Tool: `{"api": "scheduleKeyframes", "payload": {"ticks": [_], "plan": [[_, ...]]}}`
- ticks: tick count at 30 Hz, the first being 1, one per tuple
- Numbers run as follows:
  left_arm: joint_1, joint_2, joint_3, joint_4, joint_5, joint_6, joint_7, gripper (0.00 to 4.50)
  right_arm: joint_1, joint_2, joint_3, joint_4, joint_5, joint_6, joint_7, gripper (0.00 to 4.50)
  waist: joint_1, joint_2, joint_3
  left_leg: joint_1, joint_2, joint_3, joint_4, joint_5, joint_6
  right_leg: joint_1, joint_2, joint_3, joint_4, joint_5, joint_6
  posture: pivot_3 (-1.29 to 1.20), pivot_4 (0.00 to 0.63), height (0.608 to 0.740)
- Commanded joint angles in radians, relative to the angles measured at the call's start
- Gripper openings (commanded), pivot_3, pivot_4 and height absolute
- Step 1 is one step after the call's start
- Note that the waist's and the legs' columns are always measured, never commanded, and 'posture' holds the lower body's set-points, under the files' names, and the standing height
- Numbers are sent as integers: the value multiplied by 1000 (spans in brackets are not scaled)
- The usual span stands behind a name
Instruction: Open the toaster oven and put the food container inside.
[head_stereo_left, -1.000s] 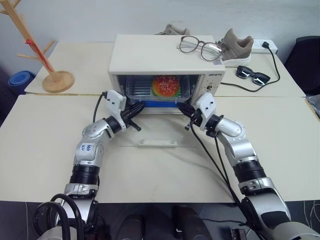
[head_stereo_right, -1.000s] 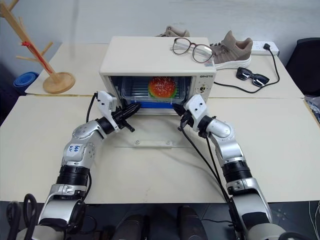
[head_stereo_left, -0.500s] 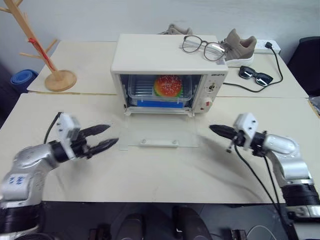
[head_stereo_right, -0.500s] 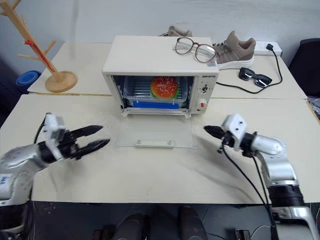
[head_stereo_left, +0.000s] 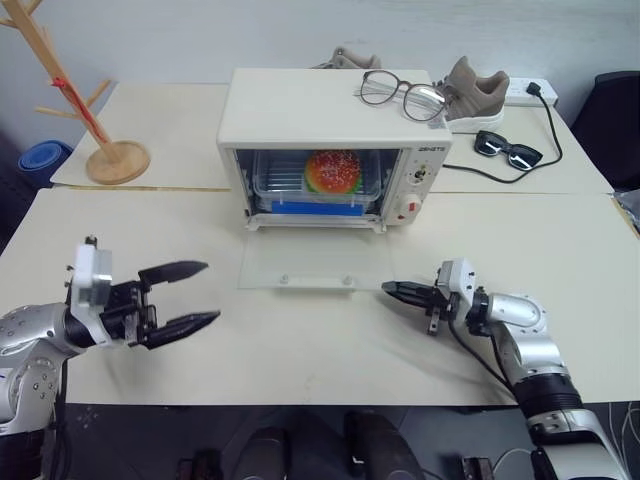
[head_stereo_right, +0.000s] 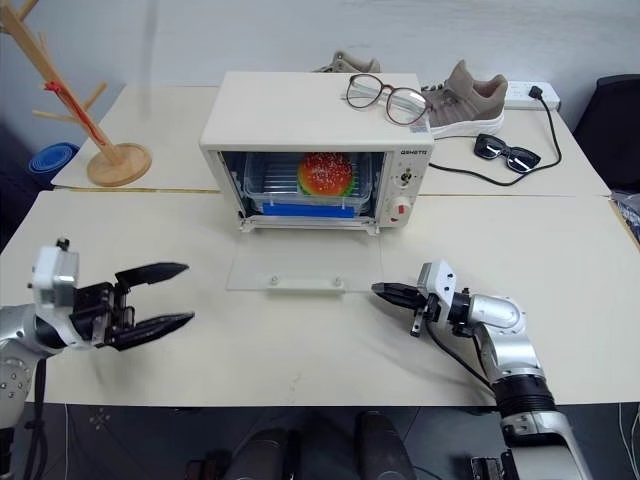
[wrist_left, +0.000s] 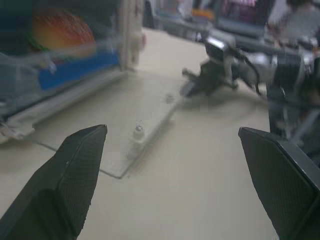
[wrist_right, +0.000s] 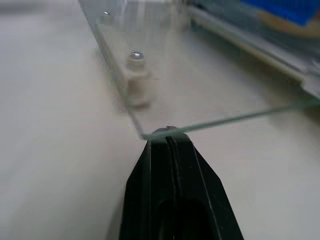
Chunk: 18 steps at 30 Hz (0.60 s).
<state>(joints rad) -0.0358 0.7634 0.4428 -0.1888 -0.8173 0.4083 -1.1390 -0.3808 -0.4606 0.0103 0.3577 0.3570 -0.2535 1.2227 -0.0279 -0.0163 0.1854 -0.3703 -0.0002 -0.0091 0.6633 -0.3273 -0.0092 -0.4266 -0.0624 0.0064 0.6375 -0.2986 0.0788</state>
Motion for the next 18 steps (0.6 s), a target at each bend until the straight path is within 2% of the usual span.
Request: {"api": "scheduleKeyframes", "payload": {"ticks": [1,5,7,9,12,14,18], "plan": [[-13,-12,62,-36,-50,20,63,4487,-17,36,-59,-61,64,-30,-37,0,0,0,0,0,0,0,0,0,0,0,0,0,0,0,0,0,150,740],[-23,-40,98,-36,-25,-14,143,4487,-77,112,-116,-144,144,43,-169,0,-3,0,0,0,0,0,0,1,-2,-1,0,0,0,0,0,0,150,740],[-21,-50,98,-18,51,-75,182,4487,-129,136,-145,-167,189,96,-226,0,-2,0,0,0,0,0,0,1,-3,-1,0,0,0,0,0,0,150,740],[-1,-52,85,-7,120,-125,199,4487,-162,138,-164,-177,225,151,-246,0,-1,0,0,0,0,0,0,3,-7,-2,0,0,0,0,0,0,150,740],[31,-63,67,12,227,-234,215,4487,-179,83,-170,-198,262,243,-202,0,2,0,0,0,0,0,-1,3,-6,-1,0,0,0,0,0,0,150,740],[66,-59,57,13,264,-278,187,4500,-144,25,-151,-216,249,264,-127,366,7,0,0,-2,0,-1,-1,2,-5,-1,-1,-1,-1,0,0,0,150,740],[130,-47,58,16,320,-335,177,4500,-58,-83,-104,-223,185,190,56,1547,5,0,0,-3,-1,1,-1,-2,2,-1,-2,0,-3,0,0,0,150,740]]}}
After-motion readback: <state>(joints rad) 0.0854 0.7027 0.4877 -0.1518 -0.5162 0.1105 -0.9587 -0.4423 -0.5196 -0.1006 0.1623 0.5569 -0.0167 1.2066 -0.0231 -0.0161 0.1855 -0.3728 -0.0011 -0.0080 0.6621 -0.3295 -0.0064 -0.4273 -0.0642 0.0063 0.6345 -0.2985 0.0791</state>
